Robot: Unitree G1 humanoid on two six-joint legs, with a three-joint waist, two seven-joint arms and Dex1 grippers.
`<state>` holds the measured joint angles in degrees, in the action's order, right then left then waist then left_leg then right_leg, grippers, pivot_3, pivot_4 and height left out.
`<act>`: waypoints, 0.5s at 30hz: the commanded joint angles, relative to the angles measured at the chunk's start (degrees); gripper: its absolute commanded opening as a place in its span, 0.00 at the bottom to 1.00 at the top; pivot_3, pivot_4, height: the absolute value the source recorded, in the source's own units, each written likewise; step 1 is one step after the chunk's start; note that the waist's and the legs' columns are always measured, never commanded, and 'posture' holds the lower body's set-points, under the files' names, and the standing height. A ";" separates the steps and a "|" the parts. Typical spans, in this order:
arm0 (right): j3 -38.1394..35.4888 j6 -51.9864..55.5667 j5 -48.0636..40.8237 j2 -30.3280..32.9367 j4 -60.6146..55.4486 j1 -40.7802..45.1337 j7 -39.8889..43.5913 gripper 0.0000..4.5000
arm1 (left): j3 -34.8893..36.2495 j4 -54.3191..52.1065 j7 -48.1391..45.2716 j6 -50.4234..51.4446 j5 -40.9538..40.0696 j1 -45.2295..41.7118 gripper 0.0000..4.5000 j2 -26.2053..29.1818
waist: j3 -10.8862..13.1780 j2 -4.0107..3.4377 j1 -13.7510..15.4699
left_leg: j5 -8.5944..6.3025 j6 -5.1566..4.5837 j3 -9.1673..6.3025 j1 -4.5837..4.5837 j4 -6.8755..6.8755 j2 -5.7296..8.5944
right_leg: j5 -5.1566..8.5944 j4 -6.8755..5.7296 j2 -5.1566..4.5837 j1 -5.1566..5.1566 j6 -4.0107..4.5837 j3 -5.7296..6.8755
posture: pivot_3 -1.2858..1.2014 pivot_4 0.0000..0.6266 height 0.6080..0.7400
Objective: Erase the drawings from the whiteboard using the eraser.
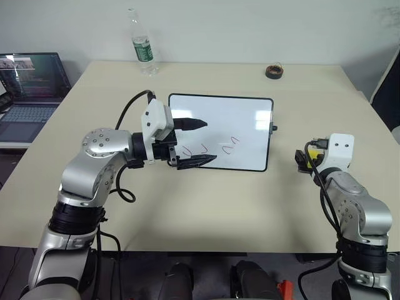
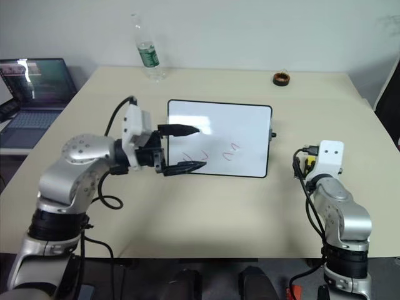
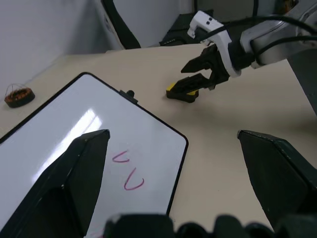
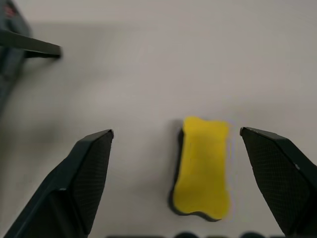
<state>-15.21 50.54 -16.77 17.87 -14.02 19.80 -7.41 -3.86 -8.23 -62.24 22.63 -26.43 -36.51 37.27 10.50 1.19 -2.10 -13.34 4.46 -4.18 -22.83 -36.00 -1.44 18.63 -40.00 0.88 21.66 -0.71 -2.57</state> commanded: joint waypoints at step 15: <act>-1.51 -6.00 2.58 1.03 9.97 1.73 5.00 0.63 | 1.48 -2.83 0.83 -2.51 1.28 5.49 1.00 1.37 | 0.01 -0.02 0.00 | 0.00 0.00 0.01 -0.07 -0.01 -0.08 | 0.00 -0.04 -0.02 0.08 0.01 -0.09 | 0.52 0.24 1.00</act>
<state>-16.80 45.52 -14.66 18.06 -3.06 20.69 -3.11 -4.10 -8.62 -61.82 20.91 -25.02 -30.96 38.10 10.51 1.18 -2.10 -13.34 4.45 -4.18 -22.90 -36.02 -1.52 18.63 -40.04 0.85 21.74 -0.70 -2.65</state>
